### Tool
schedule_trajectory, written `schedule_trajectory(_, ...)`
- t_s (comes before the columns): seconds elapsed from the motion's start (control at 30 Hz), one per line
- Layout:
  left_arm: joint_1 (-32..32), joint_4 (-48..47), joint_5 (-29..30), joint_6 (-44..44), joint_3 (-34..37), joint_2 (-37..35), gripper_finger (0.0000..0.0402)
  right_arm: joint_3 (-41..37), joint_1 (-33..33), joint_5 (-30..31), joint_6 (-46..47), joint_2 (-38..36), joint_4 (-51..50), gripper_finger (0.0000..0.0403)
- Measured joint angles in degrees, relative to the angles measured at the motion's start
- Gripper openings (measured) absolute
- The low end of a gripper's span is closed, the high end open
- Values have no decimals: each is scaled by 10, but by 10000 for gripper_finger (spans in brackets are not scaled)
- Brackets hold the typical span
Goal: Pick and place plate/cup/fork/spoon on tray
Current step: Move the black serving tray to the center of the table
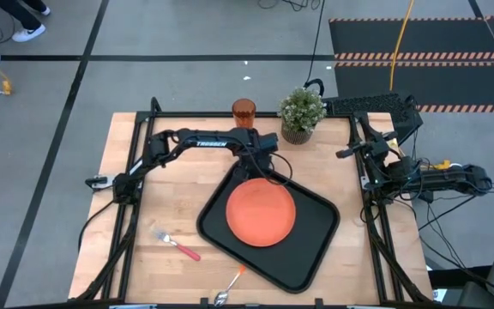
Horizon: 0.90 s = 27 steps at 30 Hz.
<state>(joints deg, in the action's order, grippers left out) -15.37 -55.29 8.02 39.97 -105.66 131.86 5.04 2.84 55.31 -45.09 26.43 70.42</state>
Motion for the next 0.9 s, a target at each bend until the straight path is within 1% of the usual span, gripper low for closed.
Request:
schedule_trajectory(0.07,-3,-25,1,-15,-1,-1,74,0,3,0,4,0,-1,123)
schedule_trajectory(0.1,-5,-42,1,-24,-1,-2,69,0,4,0,6,0,-2,123)
schedule_trajectory(0.2,-12,-77,7,-53,0,-2,69,0,6,0,8,0,-3,123)
schedule_trajectory(0.43,-41,-124,42,-157,1,0,63,0,6,0,25,0,-4,123)
schedule_trajectory(0.73,-63,-175,55,-272,1,2,64,0,6,0,26,0,-4,123)
schedule_trajectory(0.9,-70,-217,58,-372,2,2,55,0,6,0,25,0,-4,123)
